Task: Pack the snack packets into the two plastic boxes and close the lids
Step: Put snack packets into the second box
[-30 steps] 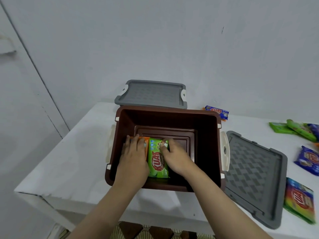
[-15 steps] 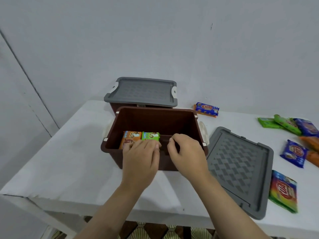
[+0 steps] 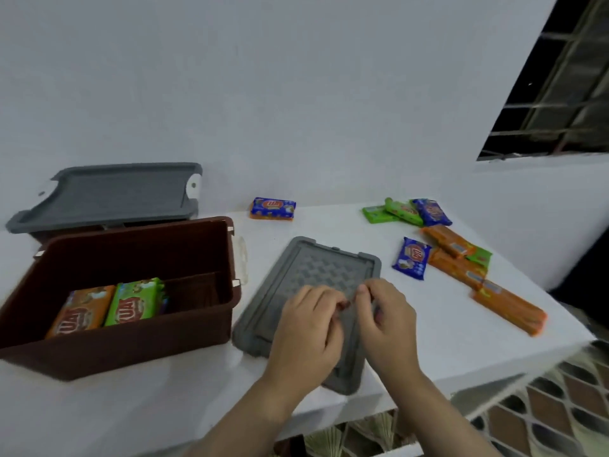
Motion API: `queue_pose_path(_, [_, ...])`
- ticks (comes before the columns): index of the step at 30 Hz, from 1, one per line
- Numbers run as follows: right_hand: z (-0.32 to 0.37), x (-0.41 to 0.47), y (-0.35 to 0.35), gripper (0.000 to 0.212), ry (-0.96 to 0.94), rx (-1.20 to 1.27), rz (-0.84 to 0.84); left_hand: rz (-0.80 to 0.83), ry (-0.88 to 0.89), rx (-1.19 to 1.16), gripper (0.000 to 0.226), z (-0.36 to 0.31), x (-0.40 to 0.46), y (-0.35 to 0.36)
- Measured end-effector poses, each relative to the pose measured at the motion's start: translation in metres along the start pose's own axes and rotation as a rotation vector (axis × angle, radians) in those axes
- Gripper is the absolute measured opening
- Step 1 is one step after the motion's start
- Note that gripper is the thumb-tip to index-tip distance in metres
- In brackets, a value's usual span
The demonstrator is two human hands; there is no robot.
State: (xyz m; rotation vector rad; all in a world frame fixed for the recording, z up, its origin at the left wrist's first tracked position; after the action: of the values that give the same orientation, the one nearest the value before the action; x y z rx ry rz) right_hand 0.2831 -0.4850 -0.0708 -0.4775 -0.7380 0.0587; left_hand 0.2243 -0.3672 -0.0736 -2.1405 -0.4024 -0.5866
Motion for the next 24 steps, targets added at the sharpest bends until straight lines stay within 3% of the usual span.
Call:
queue_pose_path(4, [-0.061, 0.009, -0.049, 0.024, 0.043, -0.082, 0.033, 0.185, -0.071, 0.091, 0.027, -0.021, 0.022, 0.076])
queue_pose_path(8, [-0.127, 0.026, -0.100, 0.022, 0.115, -0.168, 0.084, 0.422, -0.392, 0.344, 0.052, -0.025, 0.035, 0.160])
queue_pose_path(11, [-0.175, 0.034, -0.127, 0.015, 0.257, -0.463, 0.193, 0.427, -0.472, 0.532, 0.062, -0.029, 0.045, 0.193])
queue_pose_path(14, [-0.212, 0.029, -0.144, 0.055, 0.669, -0.738, 0.487, 0.418, -0.494, 0.605, 0.066, -0.034, 0.060, 0.210])
queue_pose_path(16, [-0.223, 0.023, -0.146, 0.067, 0.788, -0.781, 0.681, 0.424, -0.539, 0.630, 0.070, -0.040, 0.069, 0.221])
queue_pose_path(20, [-0.220, 0.027, -0.139, 0.079, 0.670, -0.822, 0.860, 0.375, -0.577, 0.620, 0.073, -0.046, 0.075, 0.233])
queue_pose_path(24, [-0.221, 0.033, -0.138, 0.084, 0.631, -0.800, 0.807, 0.374, -0.567, 0.598, 0.067, -0.048, 0.084, 0.231])
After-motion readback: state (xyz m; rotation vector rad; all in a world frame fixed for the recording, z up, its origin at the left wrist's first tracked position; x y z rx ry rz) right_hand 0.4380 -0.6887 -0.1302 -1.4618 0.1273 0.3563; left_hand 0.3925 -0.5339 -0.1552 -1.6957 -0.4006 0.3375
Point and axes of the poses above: each hand's wrist, its own x-axis towards the middle knuckle, its own y-axis out of the palm, z = x × y, the point moved 3 cm from there along x, towards the middle knuckle, and after that the axes turned 1 degree about -y, right-handed, at the moved point
